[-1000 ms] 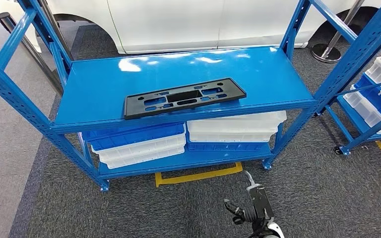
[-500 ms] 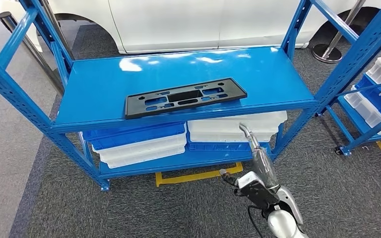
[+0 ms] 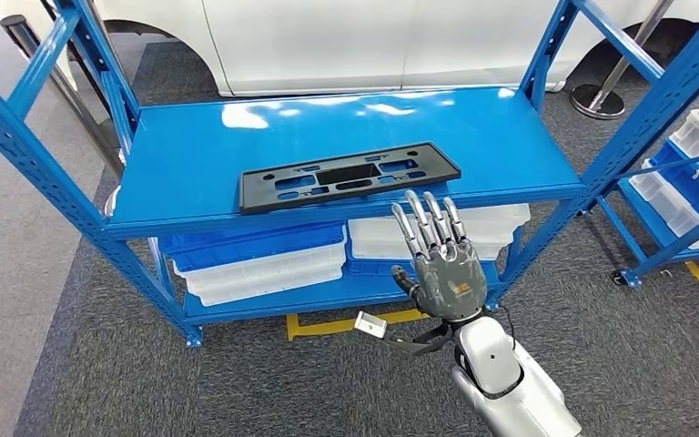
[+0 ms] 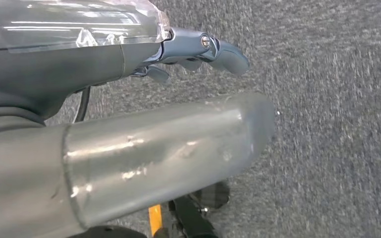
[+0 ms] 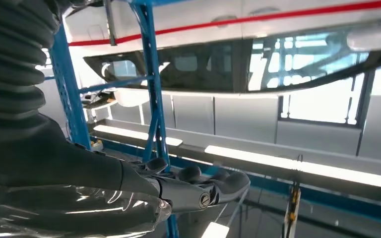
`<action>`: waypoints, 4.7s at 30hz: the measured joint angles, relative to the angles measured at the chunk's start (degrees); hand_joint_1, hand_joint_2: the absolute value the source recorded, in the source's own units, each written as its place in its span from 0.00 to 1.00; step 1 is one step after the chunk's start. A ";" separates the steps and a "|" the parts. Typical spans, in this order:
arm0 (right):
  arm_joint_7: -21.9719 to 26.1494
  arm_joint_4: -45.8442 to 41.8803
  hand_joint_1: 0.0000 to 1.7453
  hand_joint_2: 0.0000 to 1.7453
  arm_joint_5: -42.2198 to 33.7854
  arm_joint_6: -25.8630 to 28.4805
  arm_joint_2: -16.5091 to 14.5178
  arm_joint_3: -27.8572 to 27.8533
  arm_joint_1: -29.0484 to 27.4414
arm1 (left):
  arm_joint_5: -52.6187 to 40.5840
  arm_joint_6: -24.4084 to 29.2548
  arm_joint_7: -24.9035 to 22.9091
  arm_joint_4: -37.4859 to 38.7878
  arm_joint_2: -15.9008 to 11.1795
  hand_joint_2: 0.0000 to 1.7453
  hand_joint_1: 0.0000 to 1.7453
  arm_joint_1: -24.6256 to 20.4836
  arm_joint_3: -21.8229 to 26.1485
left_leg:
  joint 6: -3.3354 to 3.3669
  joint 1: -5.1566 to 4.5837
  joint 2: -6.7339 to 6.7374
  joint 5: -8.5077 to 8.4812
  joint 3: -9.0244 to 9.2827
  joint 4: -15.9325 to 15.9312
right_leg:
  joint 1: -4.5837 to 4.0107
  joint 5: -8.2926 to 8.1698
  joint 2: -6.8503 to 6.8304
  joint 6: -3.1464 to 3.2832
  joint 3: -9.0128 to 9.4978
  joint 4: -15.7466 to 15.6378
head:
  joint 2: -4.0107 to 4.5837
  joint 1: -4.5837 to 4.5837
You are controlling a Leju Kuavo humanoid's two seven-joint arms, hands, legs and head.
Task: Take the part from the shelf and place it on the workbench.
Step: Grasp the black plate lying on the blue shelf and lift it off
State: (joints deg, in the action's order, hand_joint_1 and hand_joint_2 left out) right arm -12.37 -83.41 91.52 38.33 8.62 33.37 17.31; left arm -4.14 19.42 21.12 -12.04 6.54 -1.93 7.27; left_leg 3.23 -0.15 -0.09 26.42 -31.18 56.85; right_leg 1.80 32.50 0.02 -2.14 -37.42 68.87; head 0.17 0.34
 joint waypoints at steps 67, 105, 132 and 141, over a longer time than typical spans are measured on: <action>23.40 13.98 0.00 0.00 -44.88 -26.24 -12.25 -2.78 0.86 | -2.67 -5.60 0.56 0.52 -2.13 0.00 0.00 0.61 0.64 | -2.02 0.72 -0.63 1.02 -0.56 1.32 | -1.37 -7.53 0.91 2.43 1.21 -7.91 | 0.00 0.20; 7.41 12.52 0.00 1.00 -9.28 -3.08 -12.82 -6.03 1.79 | -6.43 -5.63 0.05 0.56 -2.94 0.00 0.00 0.35 2.28 | -3.95 0.71 -0.22 6.10 -4.84 10.47 | -1.33 -7.29 -0.04 4.00 3.95 -11.45 | 0.00 0.29; 7.56 15.77 0.00 1.00 -8.92 -4.55 -13.48 -7.50 2.04 | -7.27 -5.61 -0.89 0.57 -3.23 0.00 0.00 0.26 2.33 | -3.60 0.91 -0.15 3.10 0.79 1.72 | -1.47 -7.16 0.25 3.28 2.68 -10.29 | 0.01 0.27; 7.56 16.71 0.00 1.00 -8.95 -4.93 -14.00 -7.53 2.01 | -7.38 -5.60 -1.22 0.61 -3.27 0.00 0.00 0.72 2.33 | -3.83 0.87 -0.12 -1.35 -6.22 6.88 | -1.61 -3.34 0.39 3.66 7.59 -10.65 | 0.01 0.28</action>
State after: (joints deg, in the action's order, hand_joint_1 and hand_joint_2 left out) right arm -4.80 -66.70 82.57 33.39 -5.38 25.83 19.32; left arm -11.52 13.82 19.90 -11.43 3.27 -1.21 9.60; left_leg -0.60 0.72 -0.20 25.07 -37.40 63.74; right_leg 0.20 29.17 0.40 1.53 -29.83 58.22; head 0.18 0.62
